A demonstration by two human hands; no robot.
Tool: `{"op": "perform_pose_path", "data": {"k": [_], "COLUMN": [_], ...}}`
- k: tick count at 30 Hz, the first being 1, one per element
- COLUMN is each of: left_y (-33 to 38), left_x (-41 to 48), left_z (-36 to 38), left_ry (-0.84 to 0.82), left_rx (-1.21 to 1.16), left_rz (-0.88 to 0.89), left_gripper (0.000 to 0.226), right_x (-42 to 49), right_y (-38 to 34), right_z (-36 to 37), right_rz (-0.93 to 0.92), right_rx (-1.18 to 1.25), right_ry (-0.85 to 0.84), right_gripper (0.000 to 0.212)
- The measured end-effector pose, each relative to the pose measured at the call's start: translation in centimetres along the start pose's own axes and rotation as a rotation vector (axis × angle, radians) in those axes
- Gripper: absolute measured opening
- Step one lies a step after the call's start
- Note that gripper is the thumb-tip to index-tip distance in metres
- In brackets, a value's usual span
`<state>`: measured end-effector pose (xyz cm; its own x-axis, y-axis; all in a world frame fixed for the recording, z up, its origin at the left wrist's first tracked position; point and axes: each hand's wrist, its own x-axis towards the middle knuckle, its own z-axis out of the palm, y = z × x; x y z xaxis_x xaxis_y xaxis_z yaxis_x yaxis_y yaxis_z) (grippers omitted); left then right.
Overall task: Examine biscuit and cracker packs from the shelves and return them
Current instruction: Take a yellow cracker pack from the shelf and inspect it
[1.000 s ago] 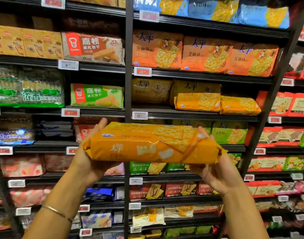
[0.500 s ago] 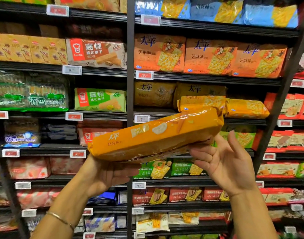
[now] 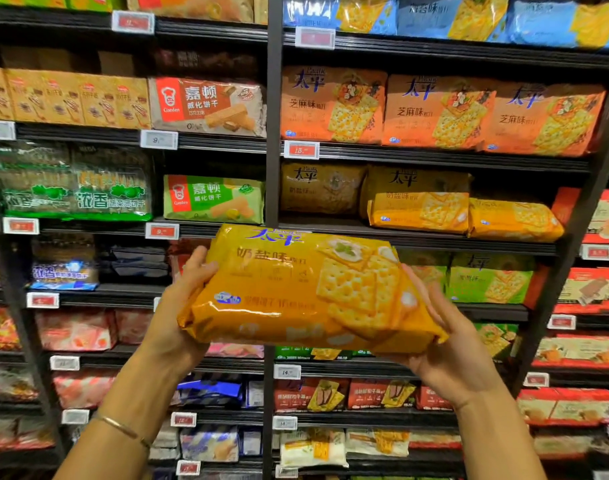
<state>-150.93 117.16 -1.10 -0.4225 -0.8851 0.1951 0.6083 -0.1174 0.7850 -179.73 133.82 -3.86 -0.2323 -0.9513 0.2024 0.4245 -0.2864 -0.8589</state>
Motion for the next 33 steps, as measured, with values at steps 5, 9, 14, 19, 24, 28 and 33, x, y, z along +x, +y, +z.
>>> {"op": "perform_pose_path", "data": {"k": [5,9,14,19,24,28,33], "left_y": [-0.2,0.1,0.1,0.3,-2.2,-4.3,-5.0], "left_x": [-0.7,-1.3,-1.6,-2.1,-2.5,-2.7,-2.7], "left_z": [-0.7,-1.0,-0.8,0.4,3.2,4.7,3.5], "left_ry": [-0.060,-0.091,-0.119,-0.511,-0.508,-0.058,0.027], "left_rx": [0.099,0.124,0.068,-0.084,0.206,0.586,0.606], "left_rz": [-0.060,-0.056,-0.046,-0.052,0.182,0.387,0.542], "left_gripper": [0.027,0.043,0.039,0.077,0.117,0.103,0.080], "right_x": [1.0,1.2,1.7,2.3,3.1,3.0,2.7], "right_y": [1.2,1.6,2.4,4.8,9.8,12.4,12.3], "right_z": [-0.2,0.5,1.0,1.2,5.7,7.3,6.7], "right_rz": [0.033,0.035,0.004,0.097,0.238,0.348,0.360], "right_rx": [-0.062,-0.172,-0.108,0.176,0.256,0.223,0.119], "right_ry": [0.066,0.085,0.125,0.140,0.144,0.151,0.088], "right_gripper": [0.051,0.052,0.048,0.049,0.047,0.057,0.048]}}
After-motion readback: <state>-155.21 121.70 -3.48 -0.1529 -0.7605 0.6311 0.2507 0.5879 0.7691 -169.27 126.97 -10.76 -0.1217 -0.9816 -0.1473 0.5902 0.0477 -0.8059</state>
